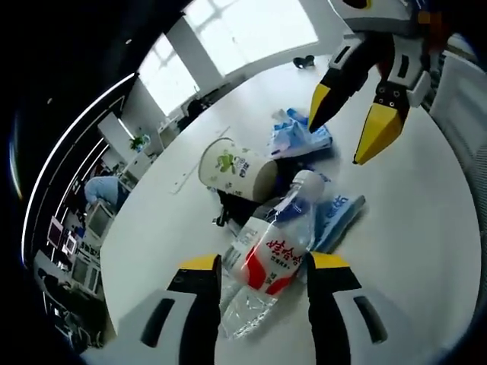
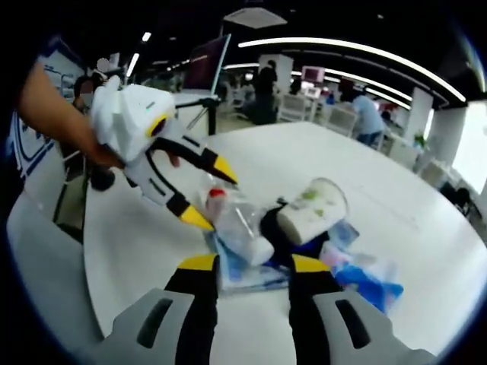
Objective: Arrange the tabletop items into an orderly group along one side of the table until the central work area is clear of visible clutter.
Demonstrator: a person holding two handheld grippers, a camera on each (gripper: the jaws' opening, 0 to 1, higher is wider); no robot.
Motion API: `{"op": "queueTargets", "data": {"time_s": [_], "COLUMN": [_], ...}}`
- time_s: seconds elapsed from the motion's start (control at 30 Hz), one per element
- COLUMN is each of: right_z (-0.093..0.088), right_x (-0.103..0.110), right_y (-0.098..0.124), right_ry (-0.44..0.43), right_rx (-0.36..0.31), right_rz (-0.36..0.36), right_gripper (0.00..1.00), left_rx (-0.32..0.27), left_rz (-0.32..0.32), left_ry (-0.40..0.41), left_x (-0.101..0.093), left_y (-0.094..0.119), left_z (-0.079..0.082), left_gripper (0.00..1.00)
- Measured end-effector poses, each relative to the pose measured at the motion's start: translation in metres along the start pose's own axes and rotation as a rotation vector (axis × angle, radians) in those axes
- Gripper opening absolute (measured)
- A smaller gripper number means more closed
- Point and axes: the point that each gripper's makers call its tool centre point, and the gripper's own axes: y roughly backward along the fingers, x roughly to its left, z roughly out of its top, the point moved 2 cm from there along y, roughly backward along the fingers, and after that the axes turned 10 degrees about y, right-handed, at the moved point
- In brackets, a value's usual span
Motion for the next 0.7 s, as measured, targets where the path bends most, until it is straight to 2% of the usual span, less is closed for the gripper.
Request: {"op": "queueTargets", "data": {"time_s": [0.3, 0.6, 0.7], "right_z": [-0.003, -0.012, -0.014], "right_x": [-0.003, -0.005, -0.006], "right_y": [-0.029, -0.043, -0.048], "right_ry": [-0.053, -0.208, -0.319], "right_rx": [0.019, 0.026, 0.02], "right_rz": [0.032, 0.033, 0.036], "right_gripper": [0.29, 0.25, 0.25], "left_rx": [0.0, -0.011, -0.018], "left_rz": [-0.053, -0.082, -0.09], "left_ry": [-0.05, -0.058, -0.053], "left_x": [-0.002, -0.002, -0.002], "left_y": [-0.003, -0.005, -0.004], "left_z": [0.001, 0.002, 0.002], "left_gripper": [0.42, 0.4, 0.4]}}
